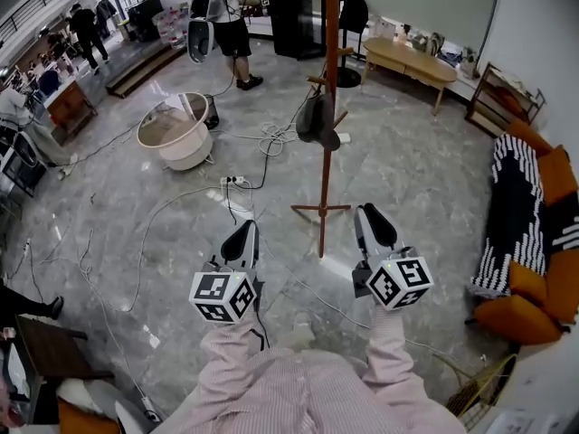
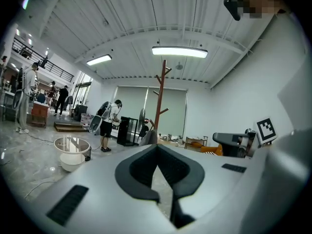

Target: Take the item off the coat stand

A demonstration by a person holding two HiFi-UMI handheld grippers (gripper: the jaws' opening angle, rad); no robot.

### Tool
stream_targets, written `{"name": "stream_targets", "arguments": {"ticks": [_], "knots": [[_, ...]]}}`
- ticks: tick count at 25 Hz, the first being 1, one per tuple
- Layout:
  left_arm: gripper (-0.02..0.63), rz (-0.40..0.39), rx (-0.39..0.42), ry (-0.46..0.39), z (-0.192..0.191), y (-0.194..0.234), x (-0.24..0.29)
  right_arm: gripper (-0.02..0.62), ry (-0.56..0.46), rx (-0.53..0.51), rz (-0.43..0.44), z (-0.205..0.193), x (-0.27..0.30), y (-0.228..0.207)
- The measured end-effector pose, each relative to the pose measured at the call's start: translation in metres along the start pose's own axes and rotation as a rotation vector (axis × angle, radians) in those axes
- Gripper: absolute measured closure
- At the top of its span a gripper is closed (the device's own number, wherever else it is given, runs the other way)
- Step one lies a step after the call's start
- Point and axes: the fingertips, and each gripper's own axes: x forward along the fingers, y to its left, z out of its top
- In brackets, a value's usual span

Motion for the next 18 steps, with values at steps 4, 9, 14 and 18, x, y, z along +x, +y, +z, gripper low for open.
{"name": "stream_targets", "arguments": {"ticks": [4, 9, 14, 18], "knots": [[0.604, -0.018, -0.005, 0.004, 0.006, 0.018, 0.041, 0.521, 0.007, 0.002, -0.010, -0.001, 0.038, -0.018], [0.604, -0.047, -0.017, -0.001, 0.013, 0.033, 0.082, 0.489, 0.016, -0.012, -0.016, -0.001, 0.072, -0.032], [0.604, -0.086, -0.029, 0.011, 0.011, 0.038, 0.111, 0.451, 0.019, 0.003, -0.035, -0.005, 0.095, -0.042], [0.604, -0.097, -0.040, 0.028, 0.007, 0.040, 0.124, 0.433, 0.037, 0.012, -0.043, -0.010, 0.107, -0.049]]}}
